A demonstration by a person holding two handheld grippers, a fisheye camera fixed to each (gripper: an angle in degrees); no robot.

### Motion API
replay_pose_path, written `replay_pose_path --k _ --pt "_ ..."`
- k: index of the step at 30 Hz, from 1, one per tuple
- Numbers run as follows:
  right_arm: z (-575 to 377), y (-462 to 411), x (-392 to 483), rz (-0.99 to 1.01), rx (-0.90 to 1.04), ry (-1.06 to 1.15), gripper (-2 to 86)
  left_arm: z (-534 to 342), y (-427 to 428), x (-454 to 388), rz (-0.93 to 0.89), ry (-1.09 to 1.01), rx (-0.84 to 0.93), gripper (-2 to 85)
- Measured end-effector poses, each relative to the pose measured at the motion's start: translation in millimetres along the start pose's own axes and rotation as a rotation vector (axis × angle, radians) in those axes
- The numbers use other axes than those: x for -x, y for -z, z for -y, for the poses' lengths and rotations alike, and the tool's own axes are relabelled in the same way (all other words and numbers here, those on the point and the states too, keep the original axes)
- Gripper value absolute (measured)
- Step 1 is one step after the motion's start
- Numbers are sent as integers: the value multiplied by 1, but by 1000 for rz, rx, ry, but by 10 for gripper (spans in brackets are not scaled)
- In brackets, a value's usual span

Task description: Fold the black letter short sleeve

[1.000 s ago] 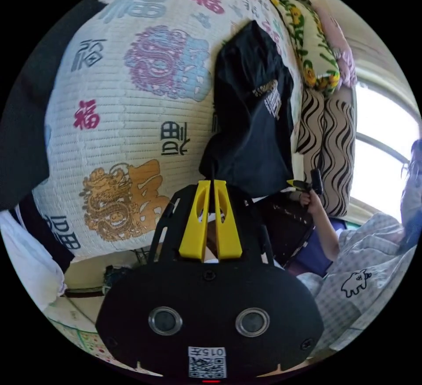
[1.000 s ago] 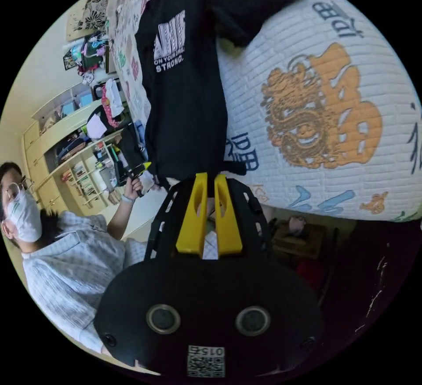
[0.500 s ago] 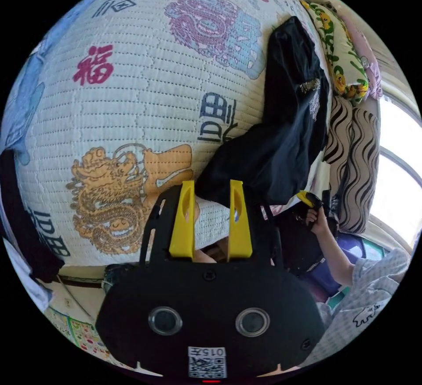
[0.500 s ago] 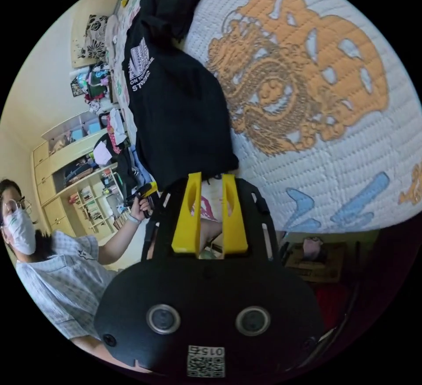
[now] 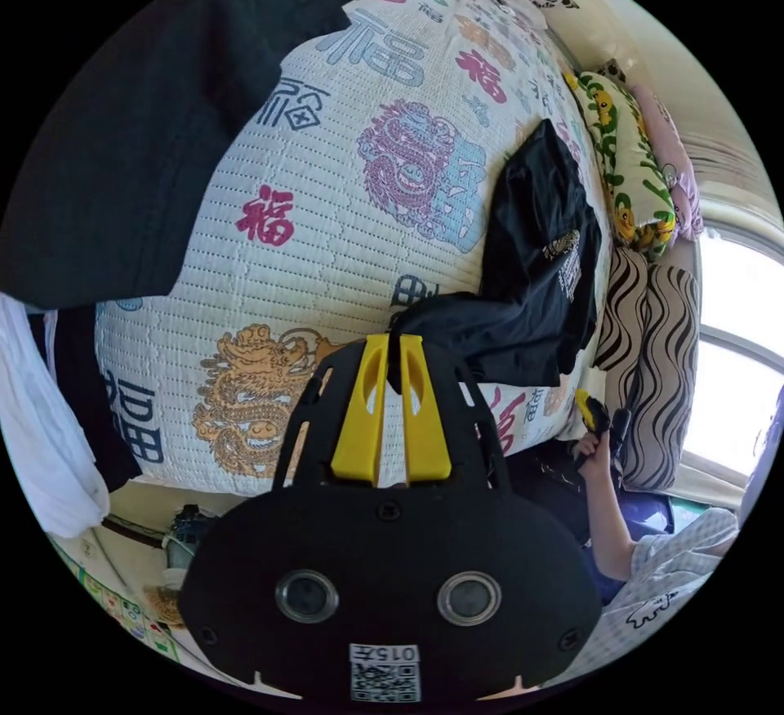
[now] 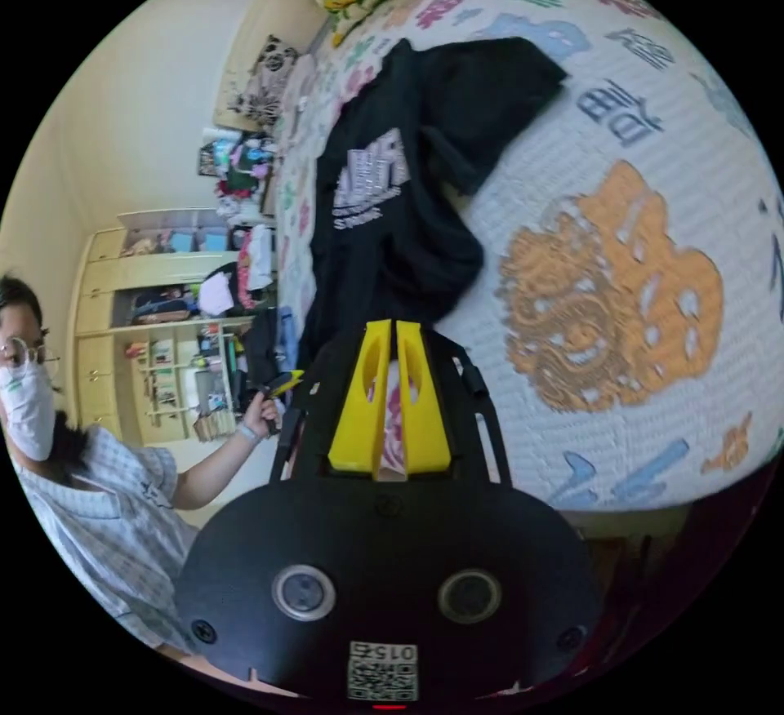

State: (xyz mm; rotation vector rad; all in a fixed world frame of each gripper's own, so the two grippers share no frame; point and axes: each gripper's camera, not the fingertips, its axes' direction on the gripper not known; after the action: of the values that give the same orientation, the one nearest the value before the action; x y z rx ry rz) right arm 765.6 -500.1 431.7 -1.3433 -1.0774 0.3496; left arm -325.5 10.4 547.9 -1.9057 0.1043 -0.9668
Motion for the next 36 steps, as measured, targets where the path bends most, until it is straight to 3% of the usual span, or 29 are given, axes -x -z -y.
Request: replay_pose_path --k 4,9,13,18,23,27,31,36 --pt "-10 -31 -24 -73 120 -53 80 0 -11 11 -2 19 8 0" --pt "12 -59 -29 21 91 -72 94 2 -19 25 -24 34 17 -1" --pt "24 -75 -24 -7 137 -58 16 6 -24 28 -7 7 40 0" --pt "-4 -53 -22 -32 133 -53 0 7 -24 25 13 -77 118 0" --pt "-65 -32 -42 -165 216 -218 -3 -6 -30 25 -37 -131 230 0" --pt "-97 -34 -61 -122 172 -412 -5 -16 -42 36 -118 -66 260 2" --pt "-102 -68 -63 -257 288 -436 -5 -22 -57 48 -58 -19 301 8" --pt "-95 -94 -62 -226 255 -518 -5 -29 -59 80 -66 223 217 45"
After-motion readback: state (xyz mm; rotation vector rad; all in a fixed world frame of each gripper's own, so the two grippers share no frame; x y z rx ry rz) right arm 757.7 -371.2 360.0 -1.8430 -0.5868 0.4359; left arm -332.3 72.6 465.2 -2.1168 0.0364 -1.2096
